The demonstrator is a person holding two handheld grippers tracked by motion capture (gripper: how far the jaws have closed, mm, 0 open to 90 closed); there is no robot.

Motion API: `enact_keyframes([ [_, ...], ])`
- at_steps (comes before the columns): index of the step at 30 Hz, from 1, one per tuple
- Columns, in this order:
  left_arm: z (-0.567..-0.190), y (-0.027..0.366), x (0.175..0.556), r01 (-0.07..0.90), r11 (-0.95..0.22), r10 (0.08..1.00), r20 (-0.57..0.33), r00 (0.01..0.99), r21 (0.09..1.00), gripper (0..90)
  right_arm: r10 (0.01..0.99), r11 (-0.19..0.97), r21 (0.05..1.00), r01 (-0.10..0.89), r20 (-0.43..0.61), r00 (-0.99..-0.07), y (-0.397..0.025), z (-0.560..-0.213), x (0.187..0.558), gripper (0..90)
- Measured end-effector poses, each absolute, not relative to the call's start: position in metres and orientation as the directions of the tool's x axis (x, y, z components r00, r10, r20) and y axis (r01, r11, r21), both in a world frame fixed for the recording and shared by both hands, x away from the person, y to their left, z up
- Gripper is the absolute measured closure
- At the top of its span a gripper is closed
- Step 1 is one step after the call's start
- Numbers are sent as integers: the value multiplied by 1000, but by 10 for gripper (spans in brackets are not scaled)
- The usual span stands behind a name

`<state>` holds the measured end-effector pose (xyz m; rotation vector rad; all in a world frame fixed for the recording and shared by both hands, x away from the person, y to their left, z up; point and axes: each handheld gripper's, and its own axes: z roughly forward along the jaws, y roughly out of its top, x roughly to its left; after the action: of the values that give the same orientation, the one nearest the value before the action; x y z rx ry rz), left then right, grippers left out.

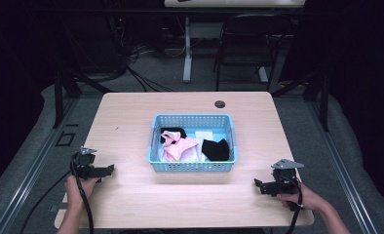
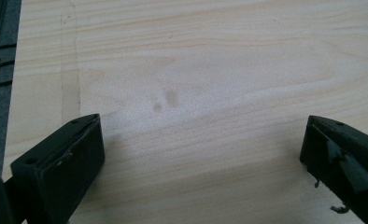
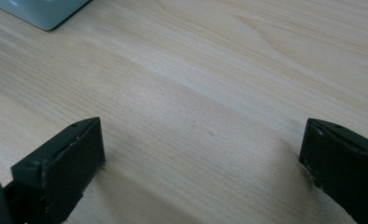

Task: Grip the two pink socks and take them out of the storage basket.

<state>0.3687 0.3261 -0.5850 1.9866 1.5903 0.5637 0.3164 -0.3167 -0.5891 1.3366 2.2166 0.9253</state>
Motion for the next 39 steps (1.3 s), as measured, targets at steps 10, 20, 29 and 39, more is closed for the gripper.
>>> enact_keyframes([
  [10, -584, 326, 369, 760, -174, 975, -2, 224, 627, 0, 883, 327, 708, 626, 6, -469, -317, -589, 316, 0],
  [20, -573, 333, 369, 784, -130, 979, -49, 199, 607, 4, 883, 332, 707, 624, 0, -470, -316, -589, 317, 0],
  [29, -548, 327, 369, 773, -124, 973, -75, 216, 623, 2, 883, 332, 707, 624, 0, -470, -316, -589, 317, 0],
  [39, -515, 302, 372, 743, -178, 948, -90, 305, 645, 1, 883, 332, 707, 624, 0, -470, -316, -589, 317, 0],
])
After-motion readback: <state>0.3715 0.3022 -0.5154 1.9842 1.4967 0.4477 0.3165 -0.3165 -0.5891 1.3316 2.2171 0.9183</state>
